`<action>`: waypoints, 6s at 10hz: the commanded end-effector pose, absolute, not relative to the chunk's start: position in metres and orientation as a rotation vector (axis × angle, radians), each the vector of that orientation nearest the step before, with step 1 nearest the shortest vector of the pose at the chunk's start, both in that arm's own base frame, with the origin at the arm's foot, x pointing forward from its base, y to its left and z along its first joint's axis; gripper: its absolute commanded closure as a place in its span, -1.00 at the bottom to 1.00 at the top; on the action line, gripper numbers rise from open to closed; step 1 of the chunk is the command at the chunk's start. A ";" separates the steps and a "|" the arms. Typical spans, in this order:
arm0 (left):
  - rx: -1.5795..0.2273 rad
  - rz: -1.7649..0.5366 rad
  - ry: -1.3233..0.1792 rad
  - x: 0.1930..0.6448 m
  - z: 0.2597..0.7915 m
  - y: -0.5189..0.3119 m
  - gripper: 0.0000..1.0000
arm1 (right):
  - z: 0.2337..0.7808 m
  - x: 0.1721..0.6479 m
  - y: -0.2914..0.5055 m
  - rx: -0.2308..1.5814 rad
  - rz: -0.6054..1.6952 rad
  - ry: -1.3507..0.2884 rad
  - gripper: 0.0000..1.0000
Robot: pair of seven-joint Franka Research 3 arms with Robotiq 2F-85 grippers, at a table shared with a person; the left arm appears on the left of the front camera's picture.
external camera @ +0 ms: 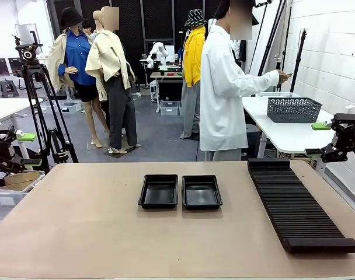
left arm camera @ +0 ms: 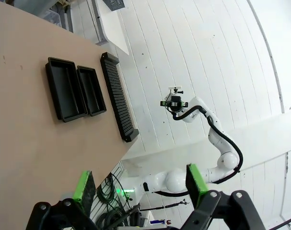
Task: Inspect and transfer BCBs to ESD trays.
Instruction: Pick up the Blank PCB from the PCB Rack and place it in the left ESD tray.
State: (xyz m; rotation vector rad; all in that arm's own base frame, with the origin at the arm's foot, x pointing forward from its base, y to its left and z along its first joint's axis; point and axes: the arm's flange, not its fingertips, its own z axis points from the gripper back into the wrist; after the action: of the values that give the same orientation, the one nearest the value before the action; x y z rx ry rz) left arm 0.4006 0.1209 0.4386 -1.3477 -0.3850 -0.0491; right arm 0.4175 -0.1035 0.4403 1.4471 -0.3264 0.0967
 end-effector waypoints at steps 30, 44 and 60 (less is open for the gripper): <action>-1.341 -0.049 -0.384 0.400 0.438 0.123 -1.00 | 0.437 0.417 -0.103 1.443 0.098 -0.334 -1.00; -1.341 -0.049 -0.384 0.400 0.438 0.123 -1.00 | 0.437 0.417 -0.103 1.443 0.098 -0.334 -1.00; -1.341 -0.049 -0.384 0.400 0.438 0.123 -1.00 | 0.444 0.425 -0.106 1.417 0.129 -0.277 -1.00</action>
State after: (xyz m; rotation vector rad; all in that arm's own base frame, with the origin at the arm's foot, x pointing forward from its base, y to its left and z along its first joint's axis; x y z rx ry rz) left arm 0.4005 0.1211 0.4385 -1.3469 -0.3850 -0.0485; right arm 0.4186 -0.1032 0.4409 1.4393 -0.3191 0.1040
